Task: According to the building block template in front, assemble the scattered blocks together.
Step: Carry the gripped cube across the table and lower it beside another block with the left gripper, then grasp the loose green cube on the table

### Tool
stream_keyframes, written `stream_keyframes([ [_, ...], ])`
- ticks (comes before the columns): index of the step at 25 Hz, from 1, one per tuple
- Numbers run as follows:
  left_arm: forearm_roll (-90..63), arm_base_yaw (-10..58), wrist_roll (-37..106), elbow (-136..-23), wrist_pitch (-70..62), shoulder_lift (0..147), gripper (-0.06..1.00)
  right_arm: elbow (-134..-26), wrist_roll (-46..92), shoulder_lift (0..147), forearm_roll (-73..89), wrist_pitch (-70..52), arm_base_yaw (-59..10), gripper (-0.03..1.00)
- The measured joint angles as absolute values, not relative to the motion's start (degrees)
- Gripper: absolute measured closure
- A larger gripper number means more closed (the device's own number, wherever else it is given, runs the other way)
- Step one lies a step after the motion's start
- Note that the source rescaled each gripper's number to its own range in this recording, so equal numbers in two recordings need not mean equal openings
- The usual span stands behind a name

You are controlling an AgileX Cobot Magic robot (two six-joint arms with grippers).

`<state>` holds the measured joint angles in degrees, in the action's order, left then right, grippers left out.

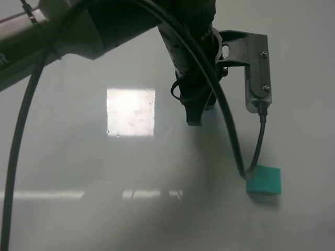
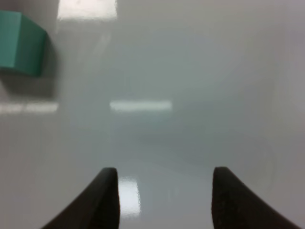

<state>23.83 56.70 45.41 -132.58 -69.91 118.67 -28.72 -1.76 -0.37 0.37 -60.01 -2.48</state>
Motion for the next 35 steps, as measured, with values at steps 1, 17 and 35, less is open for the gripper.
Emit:
stream_keyframes([
  [1, 23.97, 56.70, 45.36, -132.58, -69.90, 118.92, 0.90, -28.72, -1.76, -0.37, 0.37, -60.01, -2.48, 0.95],
  [17, 26.73, 56.70, 41.83, -132.94, -69.58, 120.95, 0.86, -28.72, -1.76, -0.37, 0.37, -60.01, -2.48, 0.95],
  [35, 25.41, 59.55, 41.39, -132.94, -69.89, 115.37, 0.47, -28.72, -1.76, -0.37, 0.37, -60.01, -2.48, 0.95],
])
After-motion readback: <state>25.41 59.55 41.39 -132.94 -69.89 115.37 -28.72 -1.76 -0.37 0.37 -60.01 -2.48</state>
